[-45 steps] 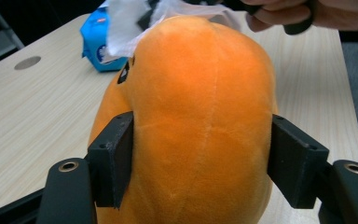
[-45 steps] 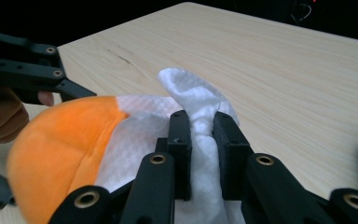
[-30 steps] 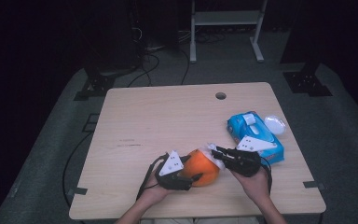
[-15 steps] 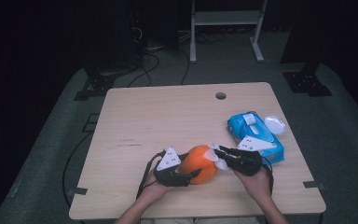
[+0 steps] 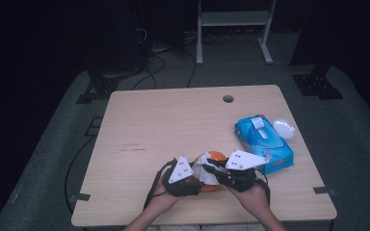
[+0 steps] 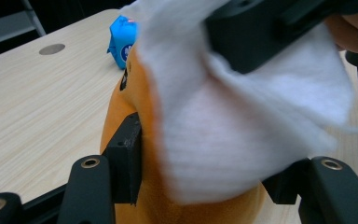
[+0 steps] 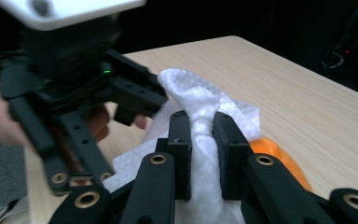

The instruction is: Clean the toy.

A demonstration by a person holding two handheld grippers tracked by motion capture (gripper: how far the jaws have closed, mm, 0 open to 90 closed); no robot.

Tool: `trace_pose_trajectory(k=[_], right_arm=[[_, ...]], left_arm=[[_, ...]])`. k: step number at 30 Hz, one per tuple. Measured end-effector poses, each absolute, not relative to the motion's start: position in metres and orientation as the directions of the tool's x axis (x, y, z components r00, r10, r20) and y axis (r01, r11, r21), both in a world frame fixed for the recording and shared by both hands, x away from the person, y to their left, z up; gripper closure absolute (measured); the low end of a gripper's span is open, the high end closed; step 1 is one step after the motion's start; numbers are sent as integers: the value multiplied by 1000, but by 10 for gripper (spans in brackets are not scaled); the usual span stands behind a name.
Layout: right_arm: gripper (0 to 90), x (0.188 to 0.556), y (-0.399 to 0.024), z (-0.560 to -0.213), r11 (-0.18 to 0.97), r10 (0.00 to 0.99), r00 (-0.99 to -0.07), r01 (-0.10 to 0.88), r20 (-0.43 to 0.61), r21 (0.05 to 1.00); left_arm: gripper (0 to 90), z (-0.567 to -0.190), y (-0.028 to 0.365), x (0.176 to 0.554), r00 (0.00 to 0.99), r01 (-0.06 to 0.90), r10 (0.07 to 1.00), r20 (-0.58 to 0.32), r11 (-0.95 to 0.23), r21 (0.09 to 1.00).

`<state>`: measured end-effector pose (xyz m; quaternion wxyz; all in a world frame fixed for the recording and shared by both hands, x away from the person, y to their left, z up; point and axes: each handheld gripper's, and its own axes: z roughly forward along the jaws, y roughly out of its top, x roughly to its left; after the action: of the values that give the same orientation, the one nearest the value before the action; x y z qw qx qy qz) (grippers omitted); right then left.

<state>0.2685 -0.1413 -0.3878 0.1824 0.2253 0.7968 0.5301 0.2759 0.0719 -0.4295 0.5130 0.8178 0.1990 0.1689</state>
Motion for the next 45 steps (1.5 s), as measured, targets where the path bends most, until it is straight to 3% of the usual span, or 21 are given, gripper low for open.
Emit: trace_pose_trajectory(k=[8,15,17,20,23,26,32,39,45], right_arm=[[778,287,-172,-396,279,649,-760,238,0,930],[778,289,-174,-402,280,655,-755,263,17,923],[778,290,-176,-402,277,658,-753,266,20,923],[778,291,-177,-403,270,661,-750,275,30,923],[778,289,-177,-401,261,661,-749,275,37,925],[778,283,-170,-395,243,635,-772,247,39,938],[778,275,-157,-388,278,607,-795,199,-11,940],[778,295,-187,-406,195,666,-739,307,104,931],[778,293,-182,-410,215,675,-733,309,88,926]], left_arm=[[419,-429,70,276,863,141,499,81,-391,909],[116,-439,68,286,866,162,497,52,-377,912],[86,-442,69,288,871,167,490,44,-378,911],[91,-444,69,290,880,166,472,45,-396,903],[273,-439,70,286,879,143,471,73,-407,902],[356,-434,72,284,877,142,476,72,-399,906],[403,-431,75,283,875,146,480,61,-383,912],[406,-434,81,288,873,181,487,21,-364,914],[392,-437,89,297,852,259,520,-64,-311,914]])
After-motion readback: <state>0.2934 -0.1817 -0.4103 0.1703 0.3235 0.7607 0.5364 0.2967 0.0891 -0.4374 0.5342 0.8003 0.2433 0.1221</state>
